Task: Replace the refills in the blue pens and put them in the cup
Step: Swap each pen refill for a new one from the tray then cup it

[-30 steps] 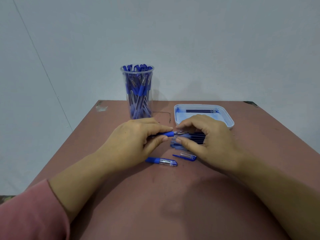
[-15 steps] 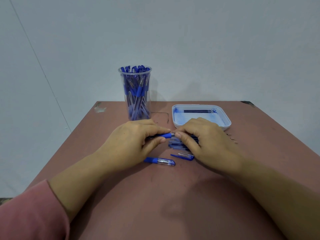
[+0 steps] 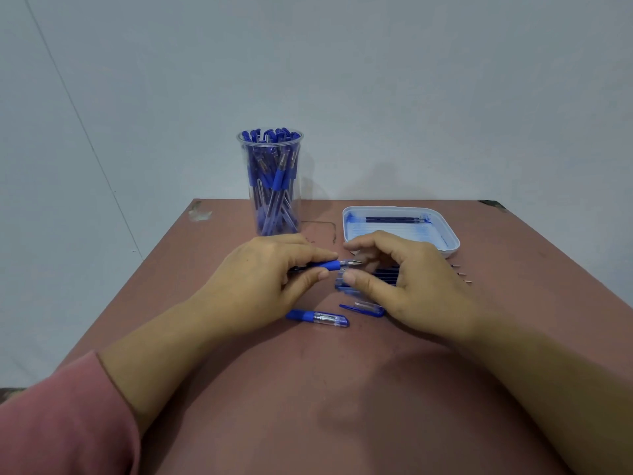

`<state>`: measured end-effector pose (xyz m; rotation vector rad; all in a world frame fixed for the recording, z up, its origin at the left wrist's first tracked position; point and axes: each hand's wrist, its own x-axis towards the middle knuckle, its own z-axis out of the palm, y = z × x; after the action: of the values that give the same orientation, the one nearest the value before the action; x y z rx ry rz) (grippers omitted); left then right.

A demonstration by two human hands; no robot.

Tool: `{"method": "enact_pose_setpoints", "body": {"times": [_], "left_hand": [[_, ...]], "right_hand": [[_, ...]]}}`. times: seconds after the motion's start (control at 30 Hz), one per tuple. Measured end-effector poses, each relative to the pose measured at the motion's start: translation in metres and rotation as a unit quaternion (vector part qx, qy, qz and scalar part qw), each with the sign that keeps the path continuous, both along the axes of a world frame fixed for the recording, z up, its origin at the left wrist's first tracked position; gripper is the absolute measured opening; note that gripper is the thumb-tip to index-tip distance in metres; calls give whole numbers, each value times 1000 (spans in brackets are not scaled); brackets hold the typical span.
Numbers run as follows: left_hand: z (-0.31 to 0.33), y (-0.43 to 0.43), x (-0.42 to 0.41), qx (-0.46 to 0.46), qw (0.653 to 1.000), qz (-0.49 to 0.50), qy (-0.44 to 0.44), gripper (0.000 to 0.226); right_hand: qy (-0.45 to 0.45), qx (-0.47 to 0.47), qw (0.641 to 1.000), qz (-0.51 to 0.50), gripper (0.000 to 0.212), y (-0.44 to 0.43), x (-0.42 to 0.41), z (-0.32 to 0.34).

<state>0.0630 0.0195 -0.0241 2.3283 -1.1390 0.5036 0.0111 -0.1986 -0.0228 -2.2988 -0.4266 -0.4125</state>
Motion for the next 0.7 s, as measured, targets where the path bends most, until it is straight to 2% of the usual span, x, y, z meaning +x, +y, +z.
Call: {"method": "enact_pose_setpoints", "body": {"times": [0.07, 0.2, 0.33, 0.4, 0.53, 0.7], "left_hand": [[0, 0, 0, 1, 1000, 1, 1, 36], [1, 0, 0, 5, 1000, 2, 0, 35], [2, 5, 5, 14, 999, 31, -2, 27], [2, 9, 9, 26, 999, 48, -6, 24], [4, 12, 13, 29, 997, 69, 2, 27], [4, 11, 13, 30, 997, 67, 5, 26]], "right_hand": [[8, 12, 1000, -4, 28, 1, -1, 1], [-14, 3, 1000, -22, 9, 2, 1, 0], [-29, 4, 998, -54, 21, -3, 6, -3], [-13, -53, 997, -46, 26, -7, 7, -1], [14, -211, 977, 37, 20, -7, 6, 3], [-27, -272, 959, 80, 18, 0, 12, 0]]}}
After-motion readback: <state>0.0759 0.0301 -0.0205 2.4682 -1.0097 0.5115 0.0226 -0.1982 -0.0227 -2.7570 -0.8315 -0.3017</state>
